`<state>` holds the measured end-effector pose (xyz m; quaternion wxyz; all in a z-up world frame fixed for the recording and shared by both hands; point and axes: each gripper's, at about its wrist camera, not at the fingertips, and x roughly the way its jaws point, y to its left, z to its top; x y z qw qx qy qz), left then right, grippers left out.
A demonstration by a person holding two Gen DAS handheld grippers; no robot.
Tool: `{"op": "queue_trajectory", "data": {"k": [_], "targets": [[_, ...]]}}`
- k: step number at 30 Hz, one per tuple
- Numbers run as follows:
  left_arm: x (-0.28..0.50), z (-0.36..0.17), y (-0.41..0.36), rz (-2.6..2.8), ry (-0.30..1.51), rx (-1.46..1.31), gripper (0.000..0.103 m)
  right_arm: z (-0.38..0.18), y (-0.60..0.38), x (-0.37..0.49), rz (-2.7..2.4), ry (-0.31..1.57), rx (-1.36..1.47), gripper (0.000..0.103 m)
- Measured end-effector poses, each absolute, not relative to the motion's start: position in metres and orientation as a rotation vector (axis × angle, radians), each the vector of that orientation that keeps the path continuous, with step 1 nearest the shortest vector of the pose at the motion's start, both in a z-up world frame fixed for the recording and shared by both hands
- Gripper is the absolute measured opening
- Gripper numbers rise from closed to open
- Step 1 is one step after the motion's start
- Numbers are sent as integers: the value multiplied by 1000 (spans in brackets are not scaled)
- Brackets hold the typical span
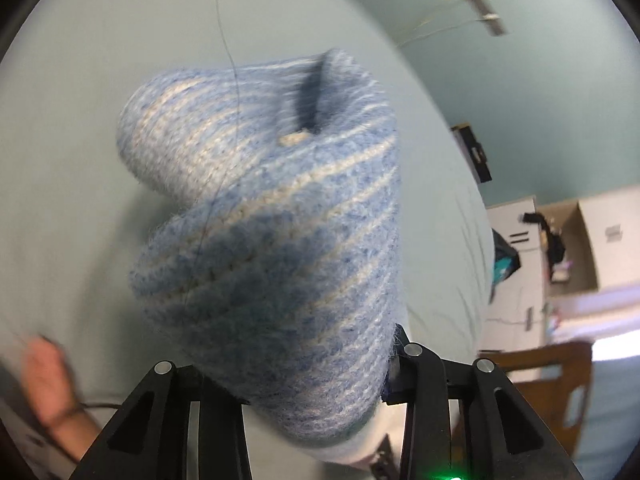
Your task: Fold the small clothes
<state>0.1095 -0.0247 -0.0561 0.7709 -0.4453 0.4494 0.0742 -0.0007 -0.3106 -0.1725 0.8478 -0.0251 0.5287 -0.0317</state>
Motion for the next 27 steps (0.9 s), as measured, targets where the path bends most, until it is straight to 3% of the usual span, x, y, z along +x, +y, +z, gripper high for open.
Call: {"op": "queue_trajectory", "data": {"k": [6,14,18,27], "targets": [[96,4,-41,214,872,-650,37,-171,-277,-11,155,1129,-52,102],[76,43,-173,110,757,-154,37,-159,-312,4,252,1209,61,102],[72,34,-253,29,735,114,37,-139,-369,4,268,1172,334,102],[72,-14,-362,-85,723,415,36,-123,-528,-6,66,943,933,102]]}}
